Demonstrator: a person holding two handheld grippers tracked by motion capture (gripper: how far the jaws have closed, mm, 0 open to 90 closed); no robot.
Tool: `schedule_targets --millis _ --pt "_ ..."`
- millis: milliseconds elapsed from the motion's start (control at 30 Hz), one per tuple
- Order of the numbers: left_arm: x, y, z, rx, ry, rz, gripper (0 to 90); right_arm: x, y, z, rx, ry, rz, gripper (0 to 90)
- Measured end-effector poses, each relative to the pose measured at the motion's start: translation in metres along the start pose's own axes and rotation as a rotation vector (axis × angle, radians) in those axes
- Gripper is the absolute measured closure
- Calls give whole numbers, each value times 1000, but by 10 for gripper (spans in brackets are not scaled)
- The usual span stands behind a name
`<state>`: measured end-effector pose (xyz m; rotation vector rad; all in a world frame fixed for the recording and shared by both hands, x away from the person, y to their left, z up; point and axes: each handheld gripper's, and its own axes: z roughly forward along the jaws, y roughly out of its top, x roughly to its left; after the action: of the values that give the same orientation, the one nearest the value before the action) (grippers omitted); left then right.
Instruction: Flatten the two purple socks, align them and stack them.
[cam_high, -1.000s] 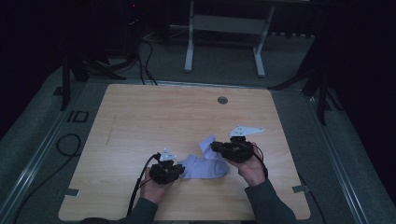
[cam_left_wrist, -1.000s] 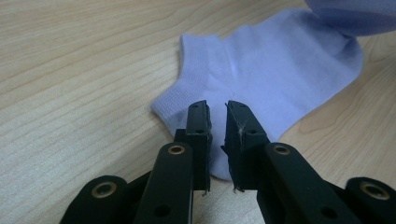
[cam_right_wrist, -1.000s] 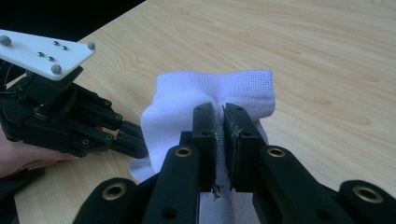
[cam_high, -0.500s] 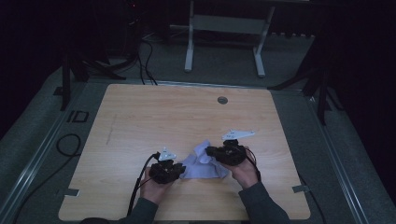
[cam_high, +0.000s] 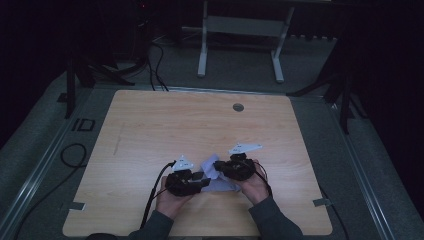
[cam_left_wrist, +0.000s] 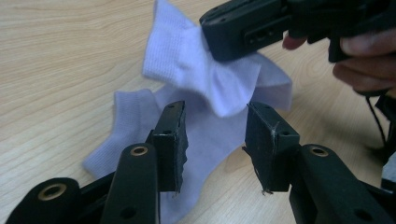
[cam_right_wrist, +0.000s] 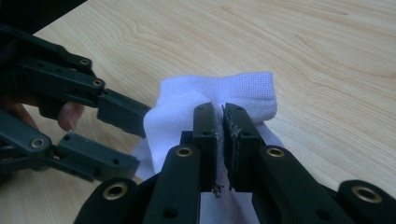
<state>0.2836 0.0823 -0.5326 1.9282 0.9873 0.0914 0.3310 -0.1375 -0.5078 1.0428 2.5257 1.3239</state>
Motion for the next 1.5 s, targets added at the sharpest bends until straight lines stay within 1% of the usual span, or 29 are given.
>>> schedule_targets --millis 67,133,233,267,333,367,433,467,500,533,567,600,633,667,700,733,800,867,900,933,967,1067,1100,1133,1167,1233,1300,1500 --pt "0 1 2 -4 -6 -12 596 1 0 1 2 1 0 838" --pt "1 2 5 1 -5 -3 685 2 -1 3 6 4 -4 839" --pt "0 1 7 8 -1 3 862 3 -2 4 13 6 -6 836" --pt "-1 1 7 9 3 7 878 4 -2 5 14 6 -6 826" --pt "-1 1 7 11 5 8 884 3 -3 4 13 8 -7 778" --pt "0 1 6 8 16 9 885 3 -3 1 4 16 -3 745" --pt "1 1 5 6 23 7 886 2 -2 -5 -23 28 0 713" --pt "1 1 5 7 25 7 886 1 -2 -11 -44 27 4 701" --pt "1 1 4 8 30 6 886 1 -2 -15 -52 24 5 694" --pt "1 1 4 9 32 6 886 -1 -2 -22 -67 17 7 693" --pt "1 1 4 9 36 5 886 -2 -3 -26 -70 8 6 693" --pt "2 1 4 11 39 7 886 -4 -7 -32 -68 -28 -3 702" --pt "2 0 4 13 42 6 886 -6 -9 -35 -63 -51 -15 708" --pt "2 0 4 13 45 4 885 -9 -14 -38 -41 -89 -23 715" --pt "3 0 4 15 48 2 885 -10 -18 -39 -22 -114 -31 719" --pt "3 0 4 15 50 2 886 -12 -25 -38 14 -156 -54 724" --pt "4 0 4 14 53 -1 886 -16 -36 -34 70 -182 -74 726" --pt "5 0 3 16 56 -2 885 -20 -45 -28 117 -185 -80 725" --pt "6 0 3 16 57 -3 886 -21 -48 -26 129 -187 -87 725" --pt "6 0 3 16 58 -4 886 -23 -50 -23 145 -196 -85 726" --pt "6 -1 3 18 59 -4 885 -24 -50 -22 150 -200 -83 726" --pt "7 -1 2 19 64 -8 885 -29 -52 -18 175 -206 -52 724" --pt "7 -1 2 19 64 -8 886 -29 -52 -18 175 -206 -52 724" --pt "8 -1 2 20 65 -9 886 -31 -52 -17 182 -203 -41 729" --pt "8 -2 1 22 65 -9 886 -34 -54 -15 198 -201 -19 769" --pt "9 -2 0 28 71 -10 886 -39 -56 -16 184 -187 22 815" --pt "11 -4 -1 33 77 -14 885 -42 -56 -17 183 -184 43 833" --pt "21 -9 -3 53 101 -44 886 -37 -56 -16 181 -218 32 888"
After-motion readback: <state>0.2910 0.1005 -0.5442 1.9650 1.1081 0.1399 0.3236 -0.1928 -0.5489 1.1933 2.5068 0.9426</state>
